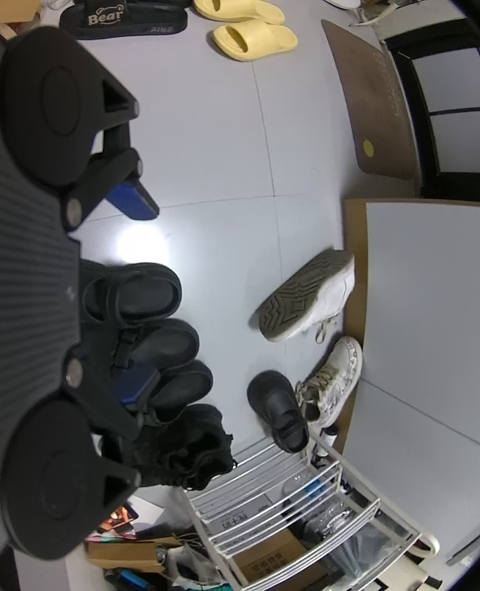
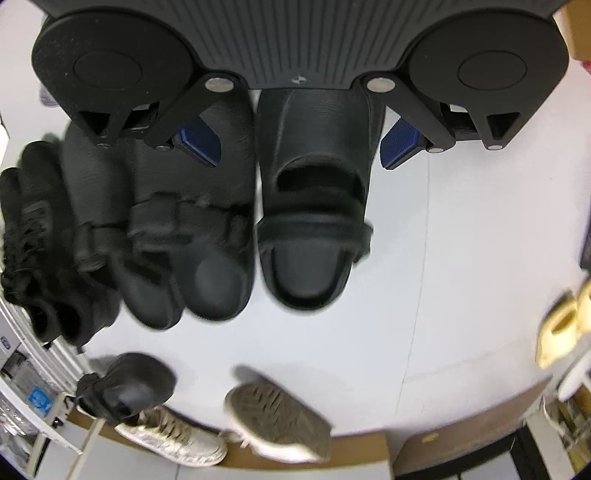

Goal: Organize scattered shoes
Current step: 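Open the right tool and withdraw it from the black clog, then reach the left tool to the black strapped clog beside the wire rack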

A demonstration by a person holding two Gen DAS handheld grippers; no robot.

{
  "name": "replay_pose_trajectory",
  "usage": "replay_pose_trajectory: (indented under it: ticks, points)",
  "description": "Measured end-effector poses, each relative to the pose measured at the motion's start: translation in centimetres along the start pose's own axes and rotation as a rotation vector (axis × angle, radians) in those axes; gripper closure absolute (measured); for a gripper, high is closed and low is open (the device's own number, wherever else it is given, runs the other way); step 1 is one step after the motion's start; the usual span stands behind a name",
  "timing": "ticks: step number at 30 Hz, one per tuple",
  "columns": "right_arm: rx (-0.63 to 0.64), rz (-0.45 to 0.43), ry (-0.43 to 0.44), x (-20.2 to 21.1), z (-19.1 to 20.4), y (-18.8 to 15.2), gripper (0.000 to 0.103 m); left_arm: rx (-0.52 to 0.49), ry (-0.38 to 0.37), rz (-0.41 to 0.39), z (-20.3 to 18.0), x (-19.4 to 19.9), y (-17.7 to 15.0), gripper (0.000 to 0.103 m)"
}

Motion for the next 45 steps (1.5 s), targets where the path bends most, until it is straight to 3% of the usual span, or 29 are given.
replay_pose_trajectory:
  ticks: [4, 6, 13, 18, 21, 23, 26, 29, 33, 41, 45]
  points:
    - [0.059, -0.022, -0.024, 4.4, -2.4, 2.0, 0.007, 0.009, -0.034, -0.011, -0.2, 0.6, 0.0, 0.014]
    - [0.083, -0.022, -0.028, 6.1, -3.4, 2.8, 0.007, 0.006, -0.046, -0.013, -0.3, 0.5, -0.2, 0.007]
    - [0.120, -0.043, 0.006, 15.7, -8.8, 6.3, 0.007, 0.015, -0.021, 0.004, -0.5, -0.3, -0.6, 0.007]
    - [0.163, -0.044, 0.077, 21.1, -11.7, 7.1, 0.007, -0.013, -0.064, -0.024, -2.8, 0.3, -0.2, 0.007]
    - [0.152, -0.115, 0.047, 23.4, -13.9, 6.4, 0.007, -0.042, -0.062, -0.038, -4.5, 0.6, 0.0, 0.007]
    - [0.121, -0.158, 0.057, 23.5, -15.1, 5.7, 0.007, -0.093, -0.072, -0.068, -5.6, 1.1, -0.3, 0.010]
    - [0.165, -0.138, 0.042, 22.8, -16.5, 4.9, 0.007, -0.165, -0.076, -0.108, -7.2, 1.8, -0.9, 0.012]
    - [0.197, -0.205, 0.040, 23.8, -18.6, 4.8, 0.007, -0.204, -0.049, -0.112, -8.2, 1.8, -1.6, 0.012]
    - [0.187, -0.199, -0.021, 23.6, -20.7, 5.2, 0.007, -0.180, -0.002, -0.080, -8.9, 1.8, -1.8, 0.012]
    - [0.139, -0.166, 0.042, 23.0, -23.7, 4.8, 0.007, -0.038, 0.017, -0.100, -10.4, 5.6, -1.5, 0.012]
    - [0.071, -0.184, 0.080, 23.4, -25.1, 4.2, 0.007, -0.030, 0.032, -0.115, -12.1, 7.4, -0.3, 0.011]
Point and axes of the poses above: each gripper's, at about its wrist camera, not at the fingertips, and x roughly against the way its jaws point, z to its left, y to its top, the point moved 3 cm from there along -x, roughly the way its jaws point, and after that the axes turned 12 degrees about z, right-handed, at the moved point
